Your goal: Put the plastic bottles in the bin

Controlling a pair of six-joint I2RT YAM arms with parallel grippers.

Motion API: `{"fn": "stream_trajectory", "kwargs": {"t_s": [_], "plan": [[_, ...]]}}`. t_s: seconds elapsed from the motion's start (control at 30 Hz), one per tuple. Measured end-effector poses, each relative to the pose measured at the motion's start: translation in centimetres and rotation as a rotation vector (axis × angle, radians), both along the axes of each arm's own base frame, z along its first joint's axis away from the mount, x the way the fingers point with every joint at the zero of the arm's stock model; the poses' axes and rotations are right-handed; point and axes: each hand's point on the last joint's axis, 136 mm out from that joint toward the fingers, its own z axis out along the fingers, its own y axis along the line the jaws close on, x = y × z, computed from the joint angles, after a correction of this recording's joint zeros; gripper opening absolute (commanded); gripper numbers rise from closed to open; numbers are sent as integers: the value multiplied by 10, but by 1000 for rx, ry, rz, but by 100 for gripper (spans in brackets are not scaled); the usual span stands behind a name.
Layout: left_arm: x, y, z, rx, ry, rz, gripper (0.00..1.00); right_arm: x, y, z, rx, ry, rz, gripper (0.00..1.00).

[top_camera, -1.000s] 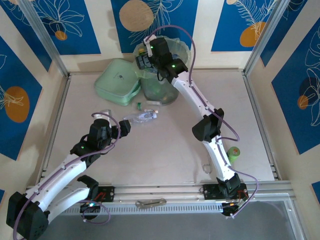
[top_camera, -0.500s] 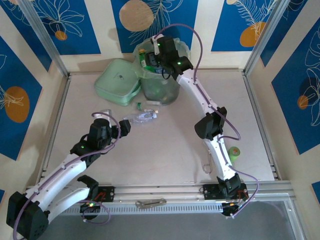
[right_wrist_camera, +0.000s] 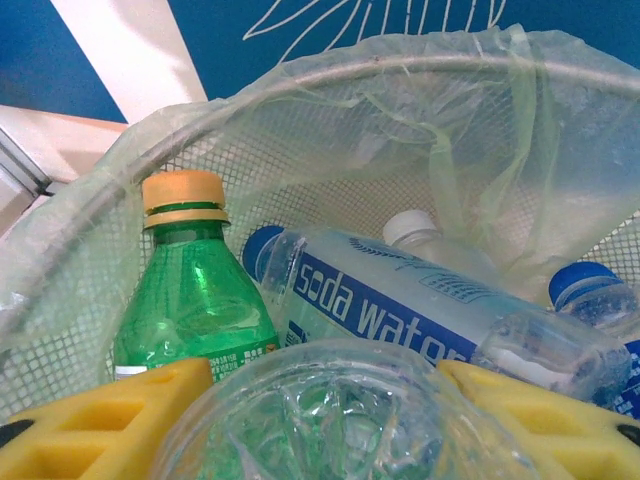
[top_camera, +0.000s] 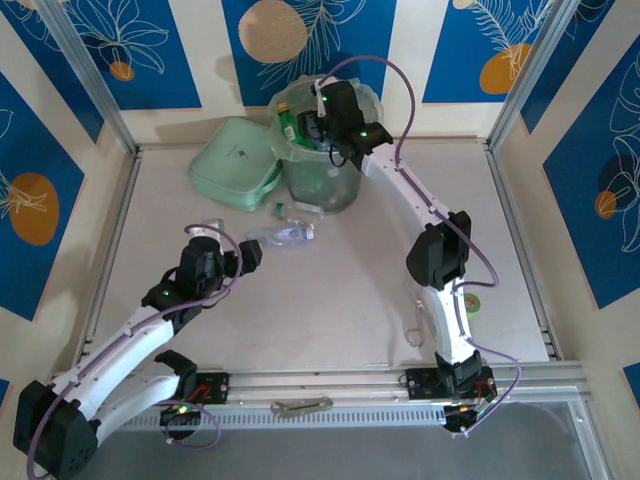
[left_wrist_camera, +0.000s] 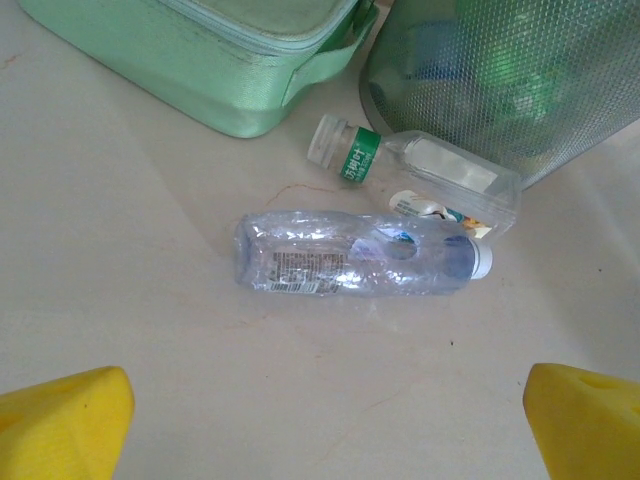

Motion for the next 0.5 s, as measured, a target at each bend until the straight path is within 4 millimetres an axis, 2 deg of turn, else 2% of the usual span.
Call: {"fn": "stream_trajectory", "kwargs": {"t_s": [0.1,0.23,0.43,0.5], "plan": [[1,-1,-3,16,7,-7,100,-2,2,0,5,2,5,80],[5,-2,-14,44,35,-14,99,-9,7,14,18,8,24,90],[22,-15,-17,54,43,-47,99,-19,5,84,97,-96,41,100],[31,-20,-17,52,45,-64,99,-26,1,97,110,-107,43,99]]}}
